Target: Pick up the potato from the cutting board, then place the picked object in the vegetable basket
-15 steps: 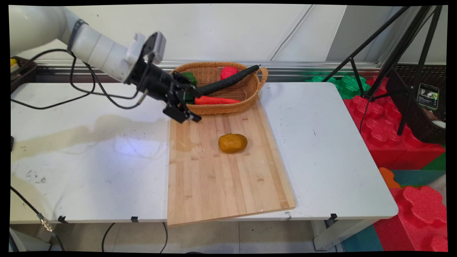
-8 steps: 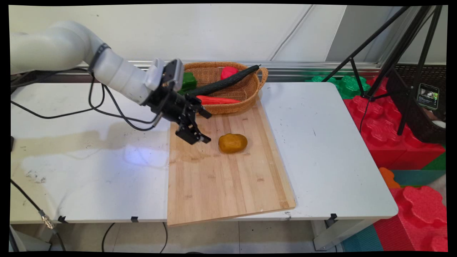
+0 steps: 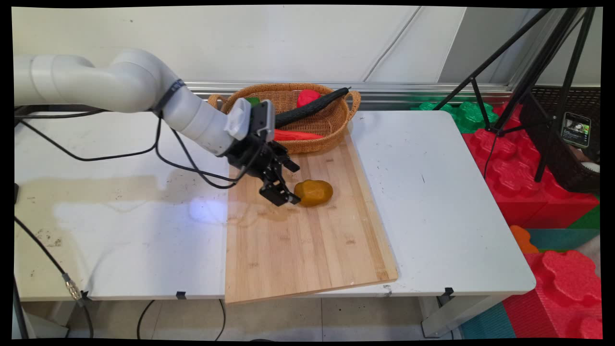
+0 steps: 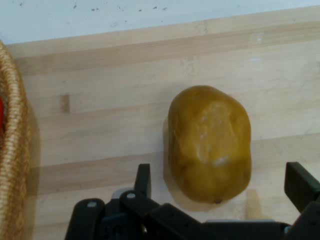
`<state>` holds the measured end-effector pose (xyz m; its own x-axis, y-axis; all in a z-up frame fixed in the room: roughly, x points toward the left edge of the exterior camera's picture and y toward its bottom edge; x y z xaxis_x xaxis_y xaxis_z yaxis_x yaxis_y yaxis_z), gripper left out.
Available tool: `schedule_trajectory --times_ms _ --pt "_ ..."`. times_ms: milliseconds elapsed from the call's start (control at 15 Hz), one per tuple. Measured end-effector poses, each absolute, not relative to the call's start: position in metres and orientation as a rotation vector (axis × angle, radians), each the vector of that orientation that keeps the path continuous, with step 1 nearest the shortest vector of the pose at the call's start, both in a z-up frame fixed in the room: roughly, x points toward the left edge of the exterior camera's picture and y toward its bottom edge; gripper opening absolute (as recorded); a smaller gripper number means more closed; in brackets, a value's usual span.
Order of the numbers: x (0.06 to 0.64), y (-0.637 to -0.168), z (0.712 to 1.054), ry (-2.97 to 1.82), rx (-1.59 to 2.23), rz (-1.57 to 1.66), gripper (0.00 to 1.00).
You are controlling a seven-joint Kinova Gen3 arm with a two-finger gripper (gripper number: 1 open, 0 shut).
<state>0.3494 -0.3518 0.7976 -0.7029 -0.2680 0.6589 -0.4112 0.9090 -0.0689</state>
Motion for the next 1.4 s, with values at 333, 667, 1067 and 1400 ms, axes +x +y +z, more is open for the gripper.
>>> schedule_trajectory --times_ms 333,667,1067,1400 --pt "0.329 -0.363 0.784 -2.401 0.492 0.27 1.0" --pt "0.313 -0.373 0.775 -2.412 0.501 0.269 1.0" --pt "0.304 -0.378 0.77 -2.417 0.498 0.268 0.0" --pt "0.3 -0.379 0.769 -2.412 0.493 0.271 0.0"
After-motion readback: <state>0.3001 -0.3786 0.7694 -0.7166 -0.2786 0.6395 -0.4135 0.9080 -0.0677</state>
